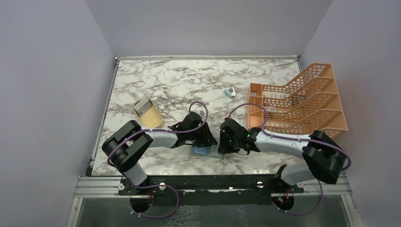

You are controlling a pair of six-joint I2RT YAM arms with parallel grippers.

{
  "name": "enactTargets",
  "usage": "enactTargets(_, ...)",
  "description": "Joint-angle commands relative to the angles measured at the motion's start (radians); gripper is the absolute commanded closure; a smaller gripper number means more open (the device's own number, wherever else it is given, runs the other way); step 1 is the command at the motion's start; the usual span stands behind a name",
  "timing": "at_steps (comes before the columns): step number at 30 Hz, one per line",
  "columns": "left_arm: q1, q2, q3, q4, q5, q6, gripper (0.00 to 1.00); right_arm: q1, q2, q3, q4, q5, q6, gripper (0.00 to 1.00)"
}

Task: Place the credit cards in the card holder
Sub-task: Insert the credit card into the card holder.

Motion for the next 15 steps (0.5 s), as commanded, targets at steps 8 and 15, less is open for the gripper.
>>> enactTargets(8, -0.02, -0.047, 0.028, -0.004, -0.065, 0.006, 0.59, -0.01, -0.018, 0.006, 0.012, 0.043, -0.012, 0.63)
enactTargets(15, -0.017, -0.136, 0.114, -0.227, -0.192, 0.128, 0.52, -0.01, -0.056, 0.014, -0.034, 0.043, -0.011, 0.63)
